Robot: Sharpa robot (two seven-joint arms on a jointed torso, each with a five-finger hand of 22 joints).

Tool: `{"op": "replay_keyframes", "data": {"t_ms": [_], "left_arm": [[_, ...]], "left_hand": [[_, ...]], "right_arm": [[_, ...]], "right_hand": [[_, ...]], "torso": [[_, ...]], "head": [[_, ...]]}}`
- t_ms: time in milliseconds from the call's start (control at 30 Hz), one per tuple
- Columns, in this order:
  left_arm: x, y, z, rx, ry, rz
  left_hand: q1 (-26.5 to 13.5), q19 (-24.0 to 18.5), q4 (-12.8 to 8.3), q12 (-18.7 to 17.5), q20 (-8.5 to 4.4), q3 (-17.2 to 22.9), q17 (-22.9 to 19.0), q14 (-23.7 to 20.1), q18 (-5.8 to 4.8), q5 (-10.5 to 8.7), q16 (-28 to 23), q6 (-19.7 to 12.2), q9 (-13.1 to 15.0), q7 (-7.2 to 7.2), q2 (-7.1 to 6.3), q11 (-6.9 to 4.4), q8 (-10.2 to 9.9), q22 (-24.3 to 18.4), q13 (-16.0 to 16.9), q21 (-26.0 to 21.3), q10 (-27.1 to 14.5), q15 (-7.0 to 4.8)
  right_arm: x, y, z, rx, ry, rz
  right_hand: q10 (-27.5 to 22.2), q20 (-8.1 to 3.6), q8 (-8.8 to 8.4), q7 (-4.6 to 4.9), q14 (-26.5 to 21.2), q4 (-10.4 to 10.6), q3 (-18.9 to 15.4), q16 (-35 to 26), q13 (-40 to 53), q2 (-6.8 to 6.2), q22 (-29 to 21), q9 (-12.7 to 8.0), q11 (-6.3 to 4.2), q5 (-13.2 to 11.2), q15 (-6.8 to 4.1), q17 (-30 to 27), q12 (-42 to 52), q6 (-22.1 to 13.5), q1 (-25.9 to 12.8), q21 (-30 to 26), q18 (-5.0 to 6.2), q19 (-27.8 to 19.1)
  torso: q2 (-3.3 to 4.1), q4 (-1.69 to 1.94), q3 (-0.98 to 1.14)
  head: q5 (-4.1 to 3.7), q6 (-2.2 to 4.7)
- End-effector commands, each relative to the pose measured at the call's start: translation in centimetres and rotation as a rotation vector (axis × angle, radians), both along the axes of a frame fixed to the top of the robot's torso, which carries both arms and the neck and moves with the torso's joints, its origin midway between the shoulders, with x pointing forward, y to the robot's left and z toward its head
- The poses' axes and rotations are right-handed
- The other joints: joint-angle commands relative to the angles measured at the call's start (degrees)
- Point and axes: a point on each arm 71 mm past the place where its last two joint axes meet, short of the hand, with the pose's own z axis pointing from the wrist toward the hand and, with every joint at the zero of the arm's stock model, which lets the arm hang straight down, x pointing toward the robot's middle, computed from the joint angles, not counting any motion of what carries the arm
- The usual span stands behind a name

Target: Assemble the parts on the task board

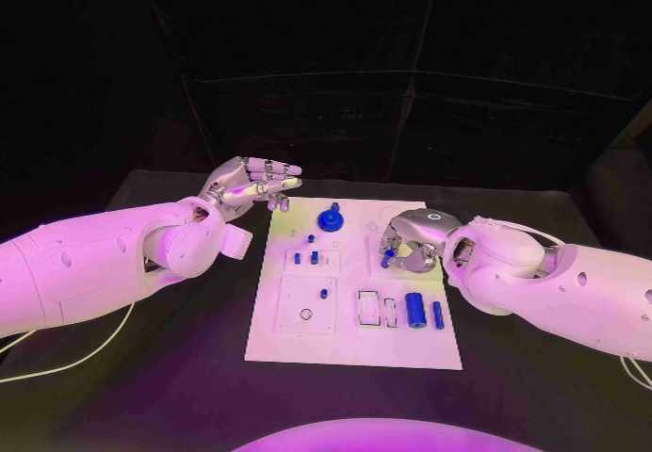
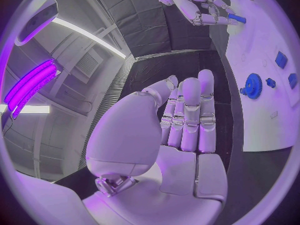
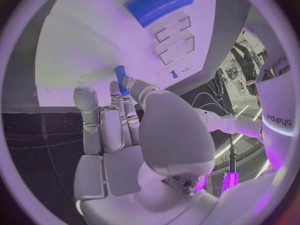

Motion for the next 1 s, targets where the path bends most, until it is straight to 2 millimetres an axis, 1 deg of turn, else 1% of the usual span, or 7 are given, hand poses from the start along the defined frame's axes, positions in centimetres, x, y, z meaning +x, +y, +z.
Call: {"op": "replay_keyframes", "data": {"t_ms": [33,200,367,600,700,833,1000], "left_arm": [[0.0,0.0,0.1,-0.008,-0.002,-0.008],[0.1,0.0,0.1,-0.007,-0.003,-0.005],[0.1,0.0,0.1,-0.007,-0.003,-0.005],[0.1,0.0,0.1,-0.007,-0.004,-0.006],[0.1,-0.1,0.1,-0.008,-0.004,-0.008],[0.1,-0.3,0.1,-0.008,-0.002,-0.011],[0.1,-0.4,0.0,-0.006,0.000,-0.011]], "left_hand": [[-0.5,-0.2,-0.2,-0.1,0.04,-0.2,-0.1,-0.3,0.75,-0.20,-0.4,-0.1,-0.1,0.20,0.19,-0.06,-0.2,-0.1,-0.1,-0.3,-0.5,0.04],[-0.5,-0.2,-0.2,-0.1,0.04,-0.2,-0.1,-0.3,0.75,-0.20,-0.4,-0.1,-0.1,0.20,0.19,-0.06,-0.2,-0.1,-0.1,-0.3,-0.5,0.04],[-0.5,-0.2,-0.2,-0.1,0.04,-0.2,-0.1,-0.3,0.75,-0.20,-0.4,-0.1,-0.1,0.20,0.19,-0.06,-0.2,-0.1,-0.1,-0.3,-0.5,0.04],[-0.5,-0.2,-0.2,-0.1,0.04,-0.2,-0.1,-0.3,0.75,-0.20,-0.4,-0.1,-0.1,0.20,0.19,-0.06,-0.2,-0.1,-0.1,-0.3,-0.5,0.04],[-0.5,-0.2,-0.2,-0.1,0.04,-0.2,-0.1,-0.3,0.75,-0.20,-0.4,-0.1,-0.1,0.20,0.19,-0.06,-0.2,-0.1,-0.1,-0.3,-0.5,0.04],[-0.5,-0.2,-0.2,-0.1,0.04,-0.2,-0.1,-0.3,0.75,-0.20,-0.4,-0.1,-0.1,0.20,0.19,-0.06,-0.2,-0.1,-0.1,-0.3,-0.5,0.04],[-0.5,-0.2,-0.2,-0.1,0.04,-0.2,-0.1,-0.3,0.75,-0.20,-0.4,-0.1,-0.1,0.20,0.19,-0.06,-0.2,-0.1,-0.1,-0.3,-0.5,0.04]], "right_arm": [[-0.3,0.0,0.9,0.050,-0.052,0.001],[-1.6,-0.1,1.7,0.092,-0.040,0.010],[-2.7,0.9,2.6,0.130,-0.048,0.045],[-4.5,4.8,3.5,0.181,-0.040,0.159],[-4.9,6.8,3.6,0.196,-0.036,0.210],[-5.5,9.6,3.2,0.209,-0.018,0.288],[-6.1,11.6,2.6,0.214,0.002,0.344]], "right_hand": [[0.1,-0.01,-0.13,0.27,2.5,0.0,0.4,0.0,-0.1,0.41,0.0,0.0,0.06,-0.3,-0.25,-0.1,-0.2,0.0,0.0,0.3,-0.54,0.3],[0.1,-0.01,-0.18,0.29,2.5,-0.1,0.4,0.0,-0.1,0.34,-0.1,0.0,0.08,-0.3,-0.24,0.0,-0.3,-0.1,0.1,0.3,-0.54,0.3],[0.1,0.00,-0.30,0.34,2.5,-0.3,0.5,0.1,-0.1,0.22,0.1,-0.1,0.13,-0.3,-0.21,0.1,-0.5,-0.1,0.1,0.4,-0.56,0.3],[0.0,0.01,-0.40,0.40,2.5,-0.4,0.6,0.1,-0.2,0.21,-0.1,-0.1,0.18,-0.1,-0.18,0.0,-0.6,-0.2,0.2,0.3,-0.53,0.2],[0.0,0.01,-0.42,0.41,2.5,-0.4,0.7,0.0,-0.2,0.20,-0.2,-0.1,0.19,-0.1,-0.17,-0.1,-0.7,-0.2,0.2,0.2,-0.50,0.1],[-0.2,0.06,-0.66,0.56,2.5,-0.6,0.7,-0.1,-0.2,-0.09,-0.6,-0.2,0.32,0.0,-0.08,-0.3,-1.0,-0.5,0.2,0.1,-0.44,-0.1],[-0.2,0.08,-0.70,0.58,2.5,-0.7,0.7,-0.1,-0.3,-0.14,-0.6,-0.3,0.35,0.1,-0.06,-0.4,-1.1,-0.5,0.2,0.1,-0.44,-0.1]], "torso": [[-0.07,-0.07,0.00],[-0.07,0.06,-0.04],[0.01,0.13,-0.01],[0.08,0.01,0.01],[0.07,0.08,-0.07],[0.09,0.09,-0.05],[0.09,0.03,0.02]], "head": [[-0.06,0.09],[-0.18,0.26],[-0.07,0.32],[0.25,0.16],[0.21,0.08],[0.53,0.23],[0.92,-0.12]]}}
